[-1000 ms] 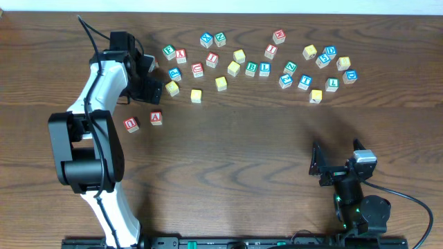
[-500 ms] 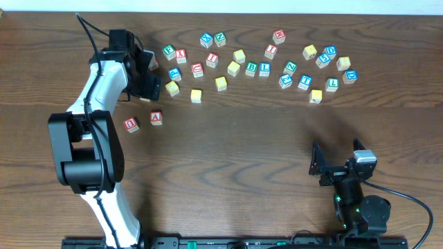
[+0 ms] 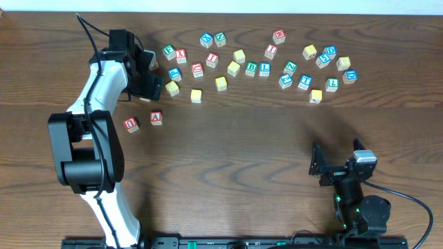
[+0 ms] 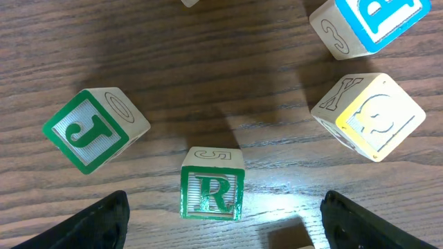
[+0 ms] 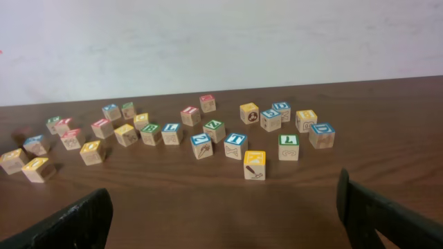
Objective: Spell out ROBOT
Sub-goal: 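Lower the left gripper onto the green R block and close it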
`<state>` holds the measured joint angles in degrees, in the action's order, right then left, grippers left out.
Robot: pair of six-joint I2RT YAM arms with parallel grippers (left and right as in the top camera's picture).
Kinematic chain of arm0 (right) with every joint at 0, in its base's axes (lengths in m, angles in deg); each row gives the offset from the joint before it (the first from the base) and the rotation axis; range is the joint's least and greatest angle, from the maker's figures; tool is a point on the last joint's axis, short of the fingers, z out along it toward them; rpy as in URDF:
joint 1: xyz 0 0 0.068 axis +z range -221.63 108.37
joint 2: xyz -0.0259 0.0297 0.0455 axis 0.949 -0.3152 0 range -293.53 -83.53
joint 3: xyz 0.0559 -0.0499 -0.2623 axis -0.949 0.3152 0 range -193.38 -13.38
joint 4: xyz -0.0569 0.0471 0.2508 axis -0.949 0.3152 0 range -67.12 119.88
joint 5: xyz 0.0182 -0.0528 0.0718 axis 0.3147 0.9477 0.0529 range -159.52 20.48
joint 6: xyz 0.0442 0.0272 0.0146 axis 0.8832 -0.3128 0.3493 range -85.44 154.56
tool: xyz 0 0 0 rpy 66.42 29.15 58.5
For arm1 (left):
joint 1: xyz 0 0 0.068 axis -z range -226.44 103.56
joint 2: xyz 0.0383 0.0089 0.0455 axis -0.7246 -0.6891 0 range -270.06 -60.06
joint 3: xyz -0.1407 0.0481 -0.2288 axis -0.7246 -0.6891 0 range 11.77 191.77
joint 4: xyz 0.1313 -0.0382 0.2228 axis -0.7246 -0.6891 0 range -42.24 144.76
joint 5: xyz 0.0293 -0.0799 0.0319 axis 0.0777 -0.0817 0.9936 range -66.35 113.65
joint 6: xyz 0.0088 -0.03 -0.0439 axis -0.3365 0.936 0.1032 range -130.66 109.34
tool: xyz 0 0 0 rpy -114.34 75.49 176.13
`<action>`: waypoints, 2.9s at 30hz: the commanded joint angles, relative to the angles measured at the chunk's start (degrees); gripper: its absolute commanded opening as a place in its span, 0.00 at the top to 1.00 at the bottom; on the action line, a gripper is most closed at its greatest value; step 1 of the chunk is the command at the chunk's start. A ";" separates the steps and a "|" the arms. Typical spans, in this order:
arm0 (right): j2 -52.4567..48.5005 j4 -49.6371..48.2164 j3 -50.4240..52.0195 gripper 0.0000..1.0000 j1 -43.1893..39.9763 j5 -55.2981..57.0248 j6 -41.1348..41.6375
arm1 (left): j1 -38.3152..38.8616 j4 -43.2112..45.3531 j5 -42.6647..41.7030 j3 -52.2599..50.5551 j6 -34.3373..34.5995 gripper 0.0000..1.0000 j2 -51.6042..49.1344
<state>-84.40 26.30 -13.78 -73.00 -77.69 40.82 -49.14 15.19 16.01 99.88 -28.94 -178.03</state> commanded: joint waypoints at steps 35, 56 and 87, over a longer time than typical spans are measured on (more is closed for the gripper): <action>0.22 0.15 0.09 0.01 -0.37 -0.35 -0.57 | -0.24 0.04 -0.90 1.01 -1.66 0.16 -2.64; 0.22 0.15 0.09 0.01 -0.37 -0.35 -0.59 | -0.24 0.35 -0.92 0.98 -2.05 0.16 -5.09; 0.22 0.15 0.09 0.01 -0.37 -0.35 -0.57 | -0.24 1.33 -0.92 1.01 -2.05 0.63 -5.09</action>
<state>-84.40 26.30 -13.78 -73.00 -77.67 40.82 -49.14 16.48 15.79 99.88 -30.60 -182.84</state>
